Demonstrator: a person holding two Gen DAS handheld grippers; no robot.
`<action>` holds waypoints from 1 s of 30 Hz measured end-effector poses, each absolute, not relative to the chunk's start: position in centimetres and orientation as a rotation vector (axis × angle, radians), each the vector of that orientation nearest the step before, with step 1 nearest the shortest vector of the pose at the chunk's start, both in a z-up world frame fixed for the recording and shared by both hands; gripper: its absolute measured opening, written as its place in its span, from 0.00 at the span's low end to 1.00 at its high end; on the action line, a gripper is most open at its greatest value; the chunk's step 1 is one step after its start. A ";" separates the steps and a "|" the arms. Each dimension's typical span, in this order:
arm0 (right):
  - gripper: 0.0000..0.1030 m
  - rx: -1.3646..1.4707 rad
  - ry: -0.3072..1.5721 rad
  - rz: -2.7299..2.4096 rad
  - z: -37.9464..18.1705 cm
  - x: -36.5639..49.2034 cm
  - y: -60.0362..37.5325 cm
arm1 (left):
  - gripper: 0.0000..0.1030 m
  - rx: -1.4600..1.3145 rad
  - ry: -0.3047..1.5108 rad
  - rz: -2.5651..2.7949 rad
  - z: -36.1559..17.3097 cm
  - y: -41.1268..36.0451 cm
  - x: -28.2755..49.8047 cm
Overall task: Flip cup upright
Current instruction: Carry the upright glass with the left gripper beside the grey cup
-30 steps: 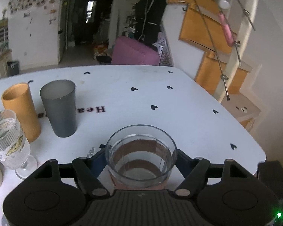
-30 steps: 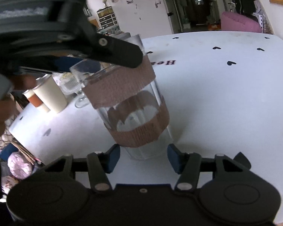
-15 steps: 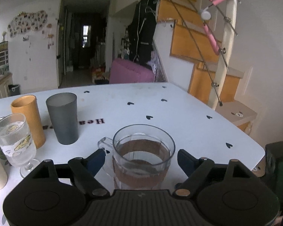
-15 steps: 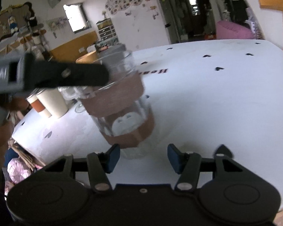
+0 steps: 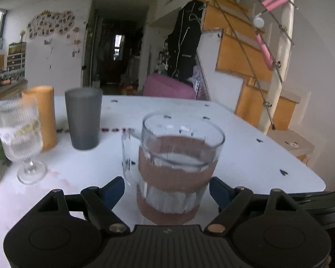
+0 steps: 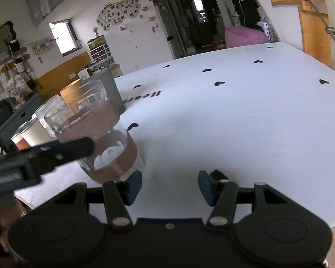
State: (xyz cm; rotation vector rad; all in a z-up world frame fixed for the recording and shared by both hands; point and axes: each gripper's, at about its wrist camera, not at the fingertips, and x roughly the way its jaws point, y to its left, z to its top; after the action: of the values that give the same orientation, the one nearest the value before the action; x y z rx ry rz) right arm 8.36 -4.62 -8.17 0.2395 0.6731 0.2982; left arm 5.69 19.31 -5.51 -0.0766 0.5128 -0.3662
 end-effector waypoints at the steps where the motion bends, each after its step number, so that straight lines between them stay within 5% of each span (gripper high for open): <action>1: 0.56 0.238 0.674 0.296 -8.2 8.4 -4.7 | 0.79 -0.072 0.515 -0.361 -5.8 19.1 5.9; 4: 0.56 0.238 0.677 0.288 -8.3 8.3 -5.0 | 0.70 -0.063 0.505 -0.379 -6.2 18.7 6.2; 22: 0.56 0.204 0.676 0.295 -8.4 7.9 -3.9 | 0.67 -0.001 0.399 -0.131 -6.9 23.0 11.0; 27: 0.56 0.183 0.652 0.299 -7.7 7.4 -3.5 | 0.68 -0.007 0.417 -0.115 -6.4 23.8 12.0; 30: 0.56 0.173 0.632 0.301 -7.1 7.1 -3.1 | 0.79 0.008 0.430 -0.104 -5.8 23.8 11.6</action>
State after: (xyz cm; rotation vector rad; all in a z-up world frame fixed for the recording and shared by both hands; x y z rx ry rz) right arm 7.11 -3.09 -7.15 0.1733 0.6315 0.3009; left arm 11.56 23.79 -5.83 0.0077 0.4301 -0.1036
